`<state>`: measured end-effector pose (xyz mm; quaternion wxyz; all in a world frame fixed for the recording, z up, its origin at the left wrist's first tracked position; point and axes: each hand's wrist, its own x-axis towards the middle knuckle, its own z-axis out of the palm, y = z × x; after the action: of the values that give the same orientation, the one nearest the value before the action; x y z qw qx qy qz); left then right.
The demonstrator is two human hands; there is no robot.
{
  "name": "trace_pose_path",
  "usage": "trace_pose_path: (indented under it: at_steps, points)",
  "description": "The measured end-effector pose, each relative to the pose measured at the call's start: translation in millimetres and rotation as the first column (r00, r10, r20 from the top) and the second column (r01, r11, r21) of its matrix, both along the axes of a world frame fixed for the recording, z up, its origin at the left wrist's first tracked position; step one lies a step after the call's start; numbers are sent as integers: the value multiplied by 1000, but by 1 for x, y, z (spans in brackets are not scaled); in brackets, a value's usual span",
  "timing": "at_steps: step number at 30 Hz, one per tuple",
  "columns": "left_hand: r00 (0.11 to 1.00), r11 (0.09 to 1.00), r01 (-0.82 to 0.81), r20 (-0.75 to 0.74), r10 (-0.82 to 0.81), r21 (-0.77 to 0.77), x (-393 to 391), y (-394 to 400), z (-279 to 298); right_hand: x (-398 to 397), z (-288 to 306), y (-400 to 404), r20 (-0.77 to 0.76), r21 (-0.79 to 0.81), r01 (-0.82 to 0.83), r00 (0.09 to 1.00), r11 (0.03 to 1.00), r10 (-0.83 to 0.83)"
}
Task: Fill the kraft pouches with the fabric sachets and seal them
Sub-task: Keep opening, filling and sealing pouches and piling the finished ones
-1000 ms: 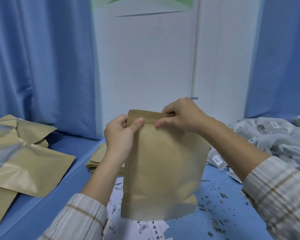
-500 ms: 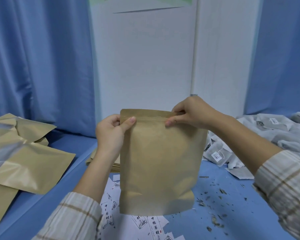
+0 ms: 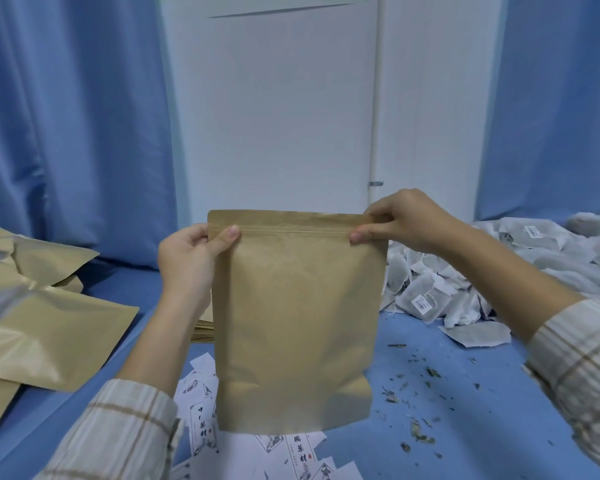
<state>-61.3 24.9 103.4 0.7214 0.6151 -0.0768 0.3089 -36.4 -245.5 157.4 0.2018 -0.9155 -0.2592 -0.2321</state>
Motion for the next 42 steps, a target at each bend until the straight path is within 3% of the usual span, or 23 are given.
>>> trace_pose_path:
  at_steps: [6, 10, 12, 13, 15, 17, 19, 21, 23, 25, 27, 29, 31, 33, 34, 35, 36, 37, 38, 39, 40, 42]
  points:
    - [1000, 1000, 10, -13, -10, -15, 1, -1, -1, -3, -7, -14, -35, 99, 58, 998, 993, -54]
    - [999, 998, -40, -16, 40, -41, -4, -10, 3, 0, -15, -15, 19, 166, 141, 989, 976, -146]
    - [988, 988, -151, 47, 149, 21, -12, -16, 6, -4, -22, -10, -91, 294, 279, 960, 914, -264]
    - [972, 973, -218, 106, 210, 75, -19, -21, 5, -10, -25, -6, -255, 358, 347, 929, 867, -267]
    - [921, 924, -338, 266, 285, 178, -40, -41, 8, -23, -28, 6, -594, 472, 369, 804, 801, -20]
    - [856, 864, -428, 424, 295, 264, -64, -69, 8, -36, -28, 19, -703, 610, 322, 641, 724, 308]
    - [800, 809, -477, 550, 239, 343, -78, -90, 4, -46, -33, 28, -612, 789, 336, 504, 515, 609]
    - [698, 678, -601, 691, 188, 423, -84, -102, -4, -57, -36, 33, -458, 878, 362, 441, 314, 772]
    - [623, 517, -705, 772, 126, 485, -86, -112, -16, -71, -40, 38, -406, 887, 399, 431, 233, 806]
    - [606, 395, -752, 789, 102, 528, -91, -120, -29, -79, -46, 40, -397, 886, 428, 497, 180, 771]
    - [597, 360, -767, 796, 98, 531, -92, -122, -39, -82, -55, 40, -373, 900, 417, 585, 127, 720]
    - [590, 419, -743, 806, 41, 522, -95, -116, -45, -86, -67, 39, -327, 894, 448, 611, 26, 721]
    - [563, 535, -702, 826, 12, 470, -100, -107, -60, -88, -77, 44, -223, 886, 446, 648, -126, 728]
    - [626, 685, -604, 774, 93, 406, -108, -100, -84, -85, -86, 48, -145, 857, 446, 687, -257, 712]
    - [736, 789, -506, 651, 183, 350, -112, -97, -96, -84, -91, 50, -117, 844, 448, 691, -296, 714]
    - [867, 892, -382, 428, 256, 240, -113, -94, -103, -82, -96, 53, -90, 838, 444, 688, -319, 720]
    - [965, 972, -233, 137, 225, 44, -110, -90, -105, -81, -101, 56, -65, 840, 433, 679, -327, 731]
    - [994, 976, -75, -96, 56, -204, -103, -83, -103, -81, -106, 60, -51, 843, 426, 670, -328, 740]
    - [970, 905, 57, -189, -150, -421, -94, -76, -99, -80, -111, 66, -39, 842, 425, 662, -332, 749]
    - [933, 814, 161, -182, -309, -558, -87, -68, -95, -80, -116, 74, -37, 839, 432, 650, -330, 759]
    - [905, 749, 230, -146, -399, -621, -81, -60, -89, -79, -121, 82, -37, 833, 446, 635, -327, 772]
    - [889, 713, 286, -100, -447, -640, -72, -47, -82, -75, -131, 100, -22, 821, 462, 614, -337, 789]
